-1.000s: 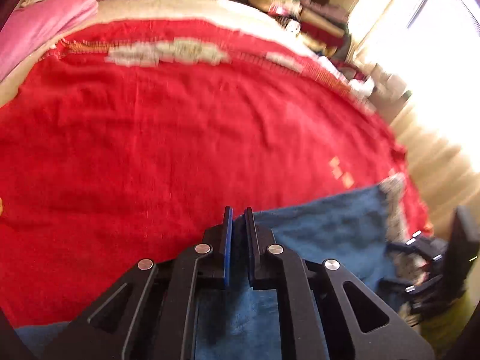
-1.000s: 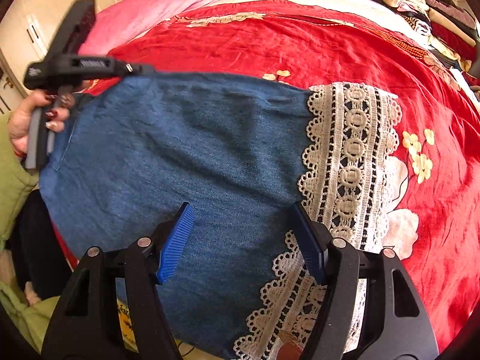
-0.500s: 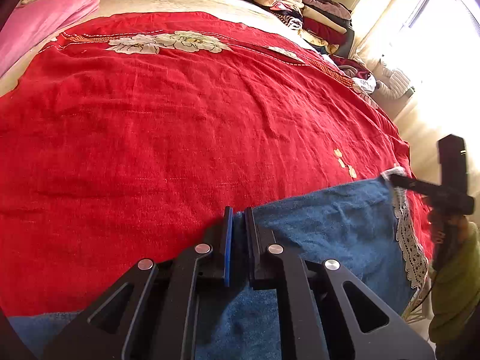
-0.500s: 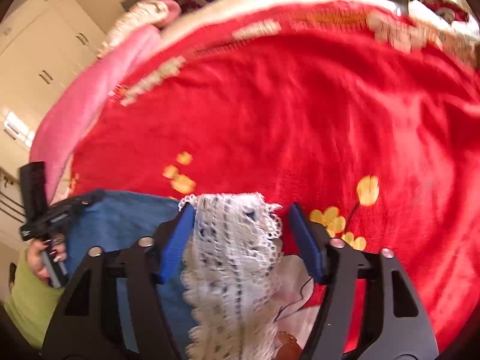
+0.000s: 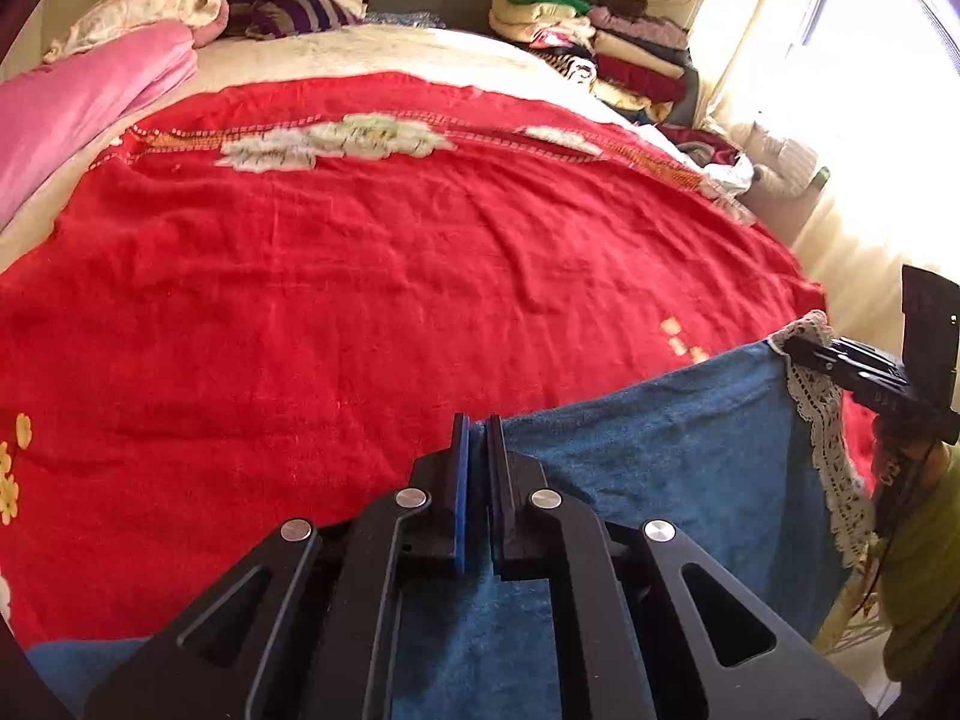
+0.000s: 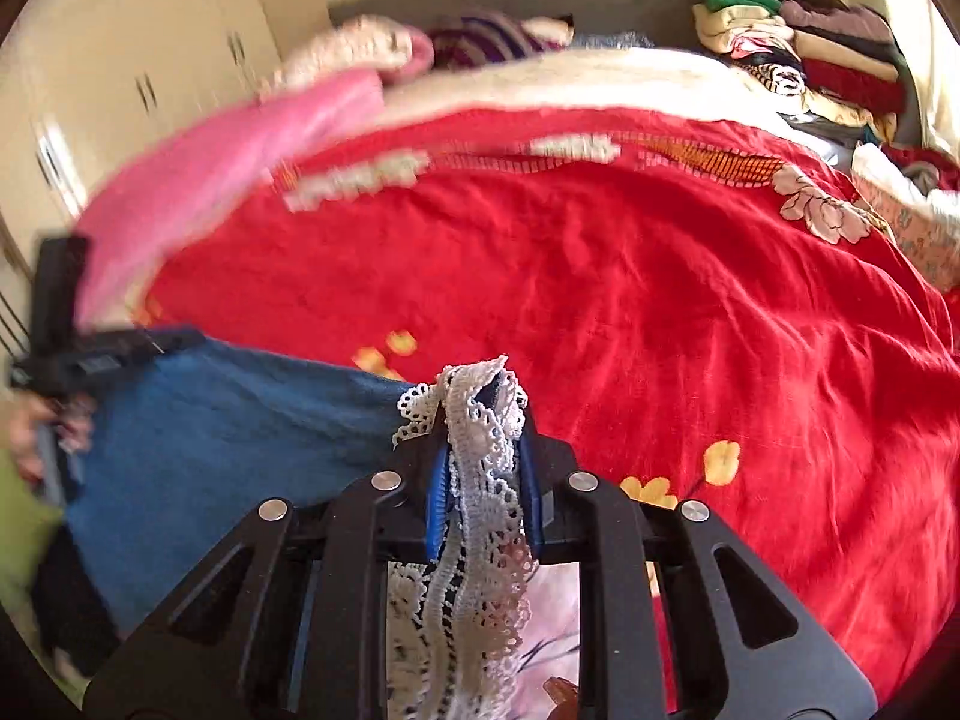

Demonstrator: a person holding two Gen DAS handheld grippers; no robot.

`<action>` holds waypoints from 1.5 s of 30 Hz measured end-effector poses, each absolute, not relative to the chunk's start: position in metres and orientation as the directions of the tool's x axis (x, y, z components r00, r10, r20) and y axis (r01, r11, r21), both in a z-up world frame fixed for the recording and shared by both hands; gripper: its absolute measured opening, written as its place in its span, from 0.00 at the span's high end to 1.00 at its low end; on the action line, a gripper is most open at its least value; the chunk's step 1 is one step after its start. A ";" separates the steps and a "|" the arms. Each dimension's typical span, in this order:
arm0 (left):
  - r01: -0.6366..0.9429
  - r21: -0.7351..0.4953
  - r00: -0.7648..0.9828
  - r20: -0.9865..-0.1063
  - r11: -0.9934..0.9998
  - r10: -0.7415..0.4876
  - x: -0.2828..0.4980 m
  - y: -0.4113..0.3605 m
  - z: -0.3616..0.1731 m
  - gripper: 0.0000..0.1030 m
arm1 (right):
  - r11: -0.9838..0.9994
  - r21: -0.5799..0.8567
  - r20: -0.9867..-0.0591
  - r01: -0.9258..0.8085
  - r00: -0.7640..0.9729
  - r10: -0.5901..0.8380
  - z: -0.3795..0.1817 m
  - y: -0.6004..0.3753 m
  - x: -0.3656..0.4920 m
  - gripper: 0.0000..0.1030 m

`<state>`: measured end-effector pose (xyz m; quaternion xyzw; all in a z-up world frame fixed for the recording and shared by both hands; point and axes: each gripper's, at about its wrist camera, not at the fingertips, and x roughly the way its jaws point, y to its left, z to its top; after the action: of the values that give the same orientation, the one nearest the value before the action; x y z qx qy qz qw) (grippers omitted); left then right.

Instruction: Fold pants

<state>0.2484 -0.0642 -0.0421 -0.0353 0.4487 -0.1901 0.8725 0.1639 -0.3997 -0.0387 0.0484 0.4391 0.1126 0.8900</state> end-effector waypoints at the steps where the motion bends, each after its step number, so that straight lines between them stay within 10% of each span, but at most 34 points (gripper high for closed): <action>1: 0.296 -0.230 0.522 -0.774 0.927 -0.359 0.248 -0.065 -0.045 0.95 | 0.974 0.168 -0.792 -0.150 0.568 0.224 -0.047 -0.397 0.168 0.84; 8: 0.295 -0.233 0.506 -0.785 0.927 -0.359 0.251 -0.062 -0.056 0.85 | 0.985 0.142 -0.815 -0.095 0.554 0.171 -0.057 -0.403 0.167 0.68; 10: 0.277 -0.233 0.518 -0.781 0.932 -0.349 0.248 -0.055 -0.050 0.67 | 0.993 0.103 -0.828 -0.055 0.548 0.116 -0.051 -0.404 0.165 0.53; 14: 0.243 -0.241 0.574 -0.745 0.940 -0.340 0.232 -0.036 -0.026 0.59 | 0.997 0.075 -0.805 -0.003 0.590 0.062 -0.030 -0.412 0.148 0.47; 19: 0.238 -0.223 0.608 -0.725 0.946 -0.323 0.196 -0.026 -0.008 0.25 | 0.999 0.042 -0.772 -0.007 0.635 0.037 -0.007 -0.405 0.117 0.40; 31: 0.183 -0.047 0.544 -0.827 0.982 -0.141 0.132 -0.036 -0.046 0.10 | 0.954 0.050 -0.797 -0.294 0.565 0.216 -0.019 -0.295 0.078 0.33; 45: 0.121 -0.163 0.540 -0.817 0.979 -0.202 0.135 -0.009 -0.052 0.10 | 0.981 -0.014 -0.888 -0.196 0.454 0.078 -0.057 -0.320 0.069 0.35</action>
<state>0.1351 -0.0093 -0.0522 -0.0433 0.4704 -0.0922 0.8766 0.0691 -0.3197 -0.0565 -0.0570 0.5165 0.0805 0.8506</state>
